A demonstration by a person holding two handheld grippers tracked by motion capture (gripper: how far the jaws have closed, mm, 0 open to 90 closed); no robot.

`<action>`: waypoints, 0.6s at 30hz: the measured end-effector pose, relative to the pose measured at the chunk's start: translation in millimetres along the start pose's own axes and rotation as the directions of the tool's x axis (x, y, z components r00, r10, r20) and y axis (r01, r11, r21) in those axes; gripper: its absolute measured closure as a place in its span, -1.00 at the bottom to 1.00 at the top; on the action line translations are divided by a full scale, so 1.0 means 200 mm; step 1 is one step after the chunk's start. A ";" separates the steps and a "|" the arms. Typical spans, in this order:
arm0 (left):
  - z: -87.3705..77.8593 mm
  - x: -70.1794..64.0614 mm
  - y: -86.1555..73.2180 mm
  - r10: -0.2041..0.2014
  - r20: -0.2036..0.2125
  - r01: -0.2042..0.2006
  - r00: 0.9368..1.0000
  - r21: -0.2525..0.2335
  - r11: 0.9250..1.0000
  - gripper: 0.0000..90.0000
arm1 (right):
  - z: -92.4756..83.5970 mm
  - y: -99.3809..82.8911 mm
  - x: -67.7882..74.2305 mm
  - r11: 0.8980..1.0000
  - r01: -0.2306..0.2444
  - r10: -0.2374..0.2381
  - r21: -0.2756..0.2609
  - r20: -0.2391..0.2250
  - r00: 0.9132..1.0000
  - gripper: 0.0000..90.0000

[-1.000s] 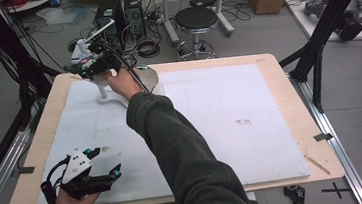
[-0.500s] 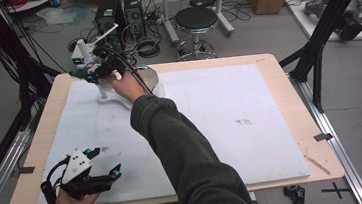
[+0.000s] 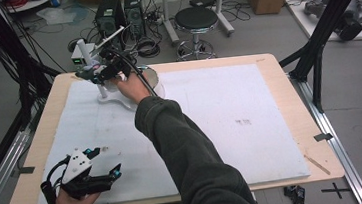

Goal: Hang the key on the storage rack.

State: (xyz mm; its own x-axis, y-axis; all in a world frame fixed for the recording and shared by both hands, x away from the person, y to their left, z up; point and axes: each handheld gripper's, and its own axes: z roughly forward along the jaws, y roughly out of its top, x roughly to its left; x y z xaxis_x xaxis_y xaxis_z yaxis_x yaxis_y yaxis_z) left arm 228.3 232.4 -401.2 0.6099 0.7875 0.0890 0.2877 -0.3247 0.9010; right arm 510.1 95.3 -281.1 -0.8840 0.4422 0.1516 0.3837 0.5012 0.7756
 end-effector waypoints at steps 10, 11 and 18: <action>0.00 0.00 0.00 -0.001 0.000 0.001 1.000 0.000 1.000 -0.64 | 0.01 -0.02 -0.01 1.000 -0.014 0.014 0.021 -0.001 1.000 -0.12; 0.00 0.00 0.00 -0.001 0.001 0.001 1.000 0.000 1.000 -0.64 | 0.01 -0.03 -0.01 1.000 -0.010 0.010 0.022 0.002 1.000 -0.12; 0.00 0.00 0.00 0.000 0.001 0.000 1.000 0.001 1.000 -0.64 | 0.03 -0.08 -0.03 0.999 -0.020 0.020 0.041 0.009 1.000 -0.12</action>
State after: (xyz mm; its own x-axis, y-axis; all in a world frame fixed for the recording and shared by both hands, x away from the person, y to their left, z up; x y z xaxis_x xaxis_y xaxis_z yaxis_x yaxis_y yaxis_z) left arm 228.0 232.5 -401.1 0.6103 0.7872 0.0885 0.2883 -0.3247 0.9008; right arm 510.9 89.4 -297.5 -0.8738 0.4589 0.1611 0.4120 0.5225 0.7465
